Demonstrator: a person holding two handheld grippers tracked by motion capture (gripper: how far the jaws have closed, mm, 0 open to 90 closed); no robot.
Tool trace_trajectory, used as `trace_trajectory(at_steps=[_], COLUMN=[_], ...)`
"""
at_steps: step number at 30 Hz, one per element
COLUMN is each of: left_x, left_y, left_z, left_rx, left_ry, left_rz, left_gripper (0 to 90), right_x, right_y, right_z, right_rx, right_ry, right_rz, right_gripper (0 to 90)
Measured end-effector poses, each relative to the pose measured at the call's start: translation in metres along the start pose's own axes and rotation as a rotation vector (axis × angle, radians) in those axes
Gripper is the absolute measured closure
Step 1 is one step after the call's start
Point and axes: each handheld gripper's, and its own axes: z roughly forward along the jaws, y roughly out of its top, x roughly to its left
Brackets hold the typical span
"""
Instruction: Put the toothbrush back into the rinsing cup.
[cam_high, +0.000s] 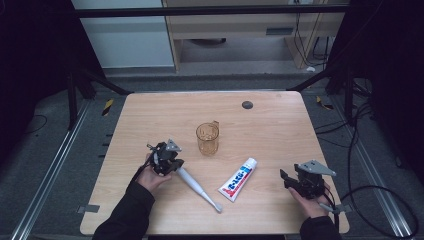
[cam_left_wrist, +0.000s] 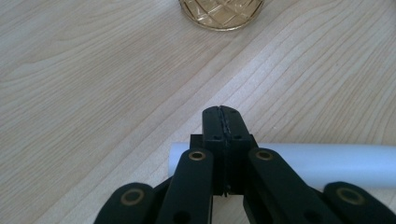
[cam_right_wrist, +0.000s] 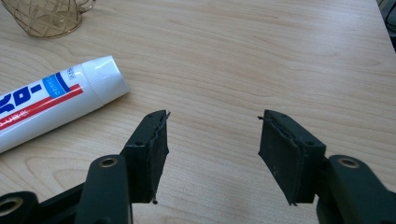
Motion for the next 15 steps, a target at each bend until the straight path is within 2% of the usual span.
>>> trace_trajectory(at_steps=[15], left_x=[-0.0013], left_y=[-0.009], left_z=[-0.0039], left_rx=[0.025], left_ry=[-0.004], left_rz=[0.002], left_gripper=[89.6], right_x=[-0.0006], right_y=[-0.0003], right_z=[0.0001], right_rx=[-0.001], right_ry=[-0.003], right_rz=[-0.006], right_gripper=[41.8])
